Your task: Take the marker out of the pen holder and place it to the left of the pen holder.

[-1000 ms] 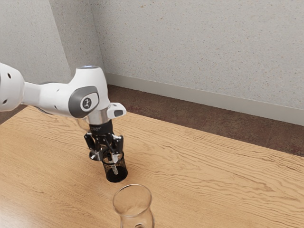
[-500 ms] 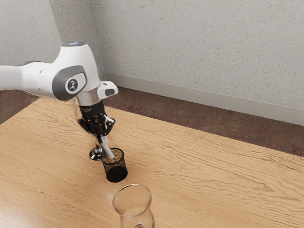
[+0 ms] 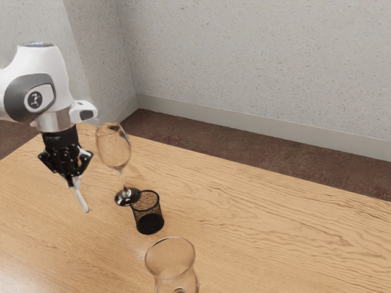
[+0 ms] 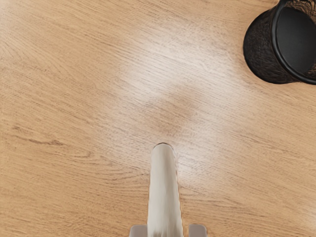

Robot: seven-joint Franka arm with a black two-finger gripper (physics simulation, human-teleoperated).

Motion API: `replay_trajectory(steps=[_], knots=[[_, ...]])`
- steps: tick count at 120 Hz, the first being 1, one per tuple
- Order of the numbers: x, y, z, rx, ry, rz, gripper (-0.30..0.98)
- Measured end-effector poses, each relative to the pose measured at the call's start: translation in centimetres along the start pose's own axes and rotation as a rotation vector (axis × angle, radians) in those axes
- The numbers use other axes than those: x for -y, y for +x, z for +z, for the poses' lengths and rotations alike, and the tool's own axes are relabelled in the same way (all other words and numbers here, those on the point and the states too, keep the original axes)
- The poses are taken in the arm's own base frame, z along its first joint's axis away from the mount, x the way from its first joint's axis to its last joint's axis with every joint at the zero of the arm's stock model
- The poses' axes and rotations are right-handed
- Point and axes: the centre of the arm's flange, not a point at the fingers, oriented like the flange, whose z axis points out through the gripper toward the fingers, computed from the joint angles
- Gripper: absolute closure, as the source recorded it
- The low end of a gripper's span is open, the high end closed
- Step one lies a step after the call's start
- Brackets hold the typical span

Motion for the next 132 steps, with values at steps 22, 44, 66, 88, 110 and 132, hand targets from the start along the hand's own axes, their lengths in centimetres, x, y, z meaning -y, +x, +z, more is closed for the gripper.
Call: replay_trajectory(steps=[22,44,66,88,110,132], knots=[[4.4,5.7,5.8,-0.001,-0.003,-0.042,0.77],[6.4,8.0,6.0,-0.114,0.001,-0.013,0.72],[5.9,8.6,5.6,-0.172,-0.009,0.050,0.36],[5.8,8.6,4.8,-0.207,-0.010,0.093,0.19],[3.7,4.4,-2.8,-0.311,-0.005,0.185,0.13],[-0.7,0.7,-6.3,-0.331,0.038,0.310,0.10]])
